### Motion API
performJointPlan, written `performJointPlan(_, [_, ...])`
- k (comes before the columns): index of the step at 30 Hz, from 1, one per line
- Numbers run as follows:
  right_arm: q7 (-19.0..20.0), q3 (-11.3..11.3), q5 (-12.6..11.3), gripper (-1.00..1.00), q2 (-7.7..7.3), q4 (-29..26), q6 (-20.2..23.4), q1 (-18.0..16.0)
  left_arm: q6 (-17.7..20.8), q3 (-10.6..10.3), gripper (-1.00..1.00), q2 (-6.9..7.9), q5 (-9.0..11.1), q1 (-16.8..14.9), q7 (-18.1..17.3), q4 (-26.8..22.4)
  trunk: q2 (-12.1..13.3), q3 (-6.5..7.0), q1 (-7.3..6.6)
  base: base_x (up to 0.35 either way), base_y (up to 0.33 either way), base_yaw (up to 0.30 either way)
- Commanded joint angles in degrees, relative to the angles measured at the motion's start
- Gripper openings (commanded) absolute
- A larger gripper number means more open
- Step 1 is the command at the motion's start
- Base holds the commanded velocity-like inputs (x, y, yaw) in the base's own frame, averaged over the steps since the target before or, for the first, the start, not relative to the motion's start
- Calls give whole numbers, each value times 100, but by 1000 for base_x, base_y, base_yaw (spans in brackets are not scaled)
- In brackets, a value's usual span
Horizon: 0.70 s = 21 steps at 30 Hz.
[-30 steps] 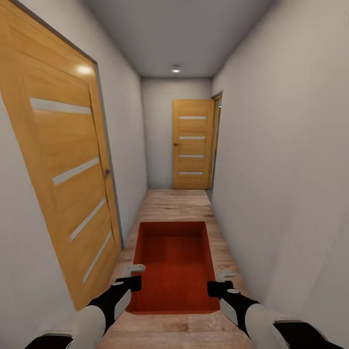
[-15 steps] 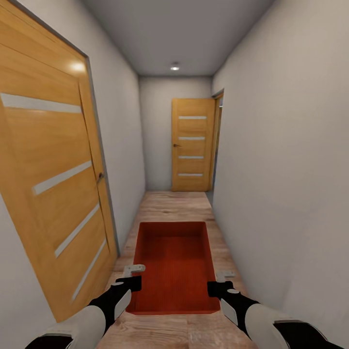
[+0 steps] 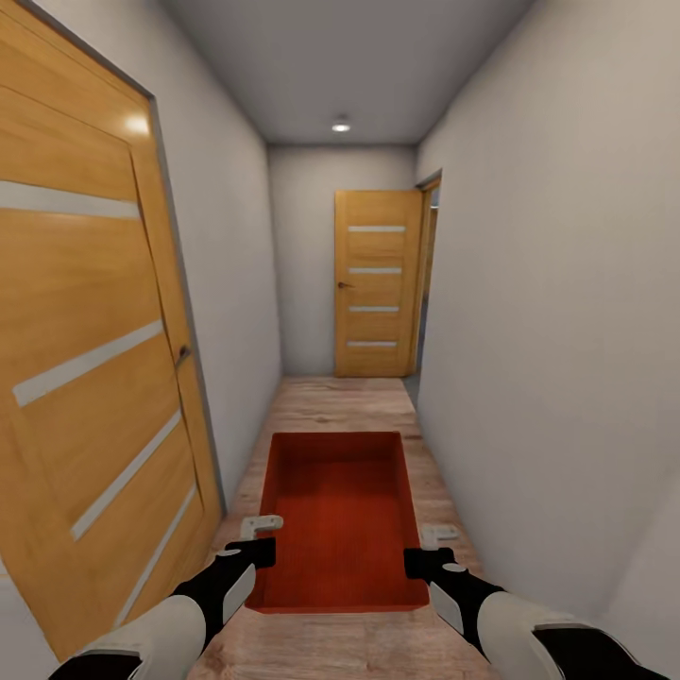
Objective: Move the two storage containers from the living room to the garage. In the garage, place one container on the floor and stack the other container on top of it (either order is fine).
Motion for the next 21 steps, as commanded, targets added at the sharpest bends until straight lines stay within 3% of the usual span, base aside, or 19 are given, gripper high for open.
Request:
performJointPlan(1, [-35, -45, -28, -100, -30, 9, -35, -3, 38, 265, -100, 104, -38, -2, 71, -16, -3, -1, 5, 324, 0, 0])
performJointPlan(21, [-40, -45, -32, -100, -30, 9, -34, -3, 38, 265, -100, 117, -38, -5, 71, -25, -3, -1, 5, 324, 0, 0])
